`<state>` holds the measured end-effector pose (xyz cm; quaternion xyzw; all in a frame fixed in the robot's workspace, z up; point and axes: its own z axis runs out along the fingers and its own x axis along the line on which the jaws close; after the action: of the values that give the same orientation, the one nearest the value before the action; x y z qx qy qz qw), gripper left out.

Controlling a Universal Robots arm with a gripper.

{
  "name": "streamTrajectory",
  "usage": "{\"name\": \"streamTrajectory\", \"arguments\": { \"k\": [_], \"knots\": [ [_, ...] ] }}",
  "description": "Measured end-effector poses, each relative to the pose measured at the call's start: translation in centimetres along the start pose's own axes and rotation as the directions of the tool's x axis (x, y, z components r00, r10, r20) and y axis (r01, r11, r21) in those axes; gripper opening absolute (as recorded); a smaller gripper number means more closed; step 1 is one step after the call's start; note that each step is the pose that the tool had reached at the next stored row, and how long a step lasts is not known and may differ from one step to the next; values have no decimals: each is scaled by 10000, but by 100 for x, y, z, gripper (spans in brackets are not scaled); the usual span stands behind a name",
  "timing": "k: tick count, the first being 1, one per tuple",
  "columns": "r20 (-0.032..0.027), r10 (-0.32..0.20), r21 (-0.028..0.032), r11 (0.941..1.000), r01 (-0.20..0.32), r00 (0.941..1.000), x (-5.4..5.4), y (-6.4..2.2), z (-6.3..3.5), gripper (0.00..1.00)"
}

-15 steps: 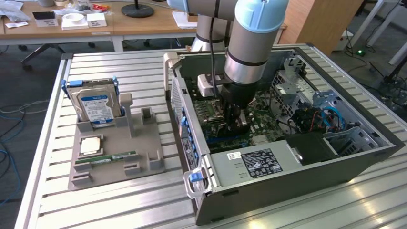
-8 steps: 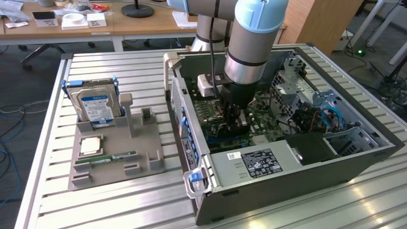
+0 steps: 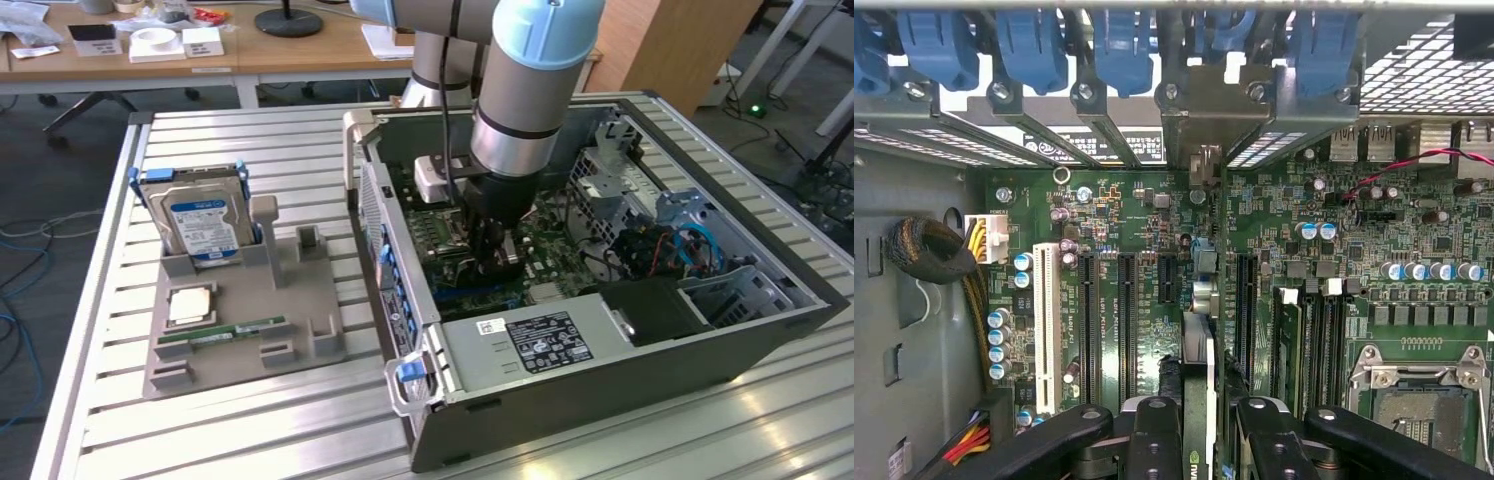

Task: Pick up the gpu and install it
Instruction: 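Insert the gpu into the slot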

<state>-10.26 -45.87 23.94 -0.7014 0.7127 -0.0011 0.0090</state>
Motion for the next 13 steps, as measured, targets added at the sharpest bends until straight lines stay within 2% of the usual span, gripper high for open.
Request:
{"name": "streamTrajectory", "arguments": {
  "k": [13],
  "knots": [
    [2, 0, 1, 10000, 0, 10000, 0, 2, 8, 26]
  ]
}}
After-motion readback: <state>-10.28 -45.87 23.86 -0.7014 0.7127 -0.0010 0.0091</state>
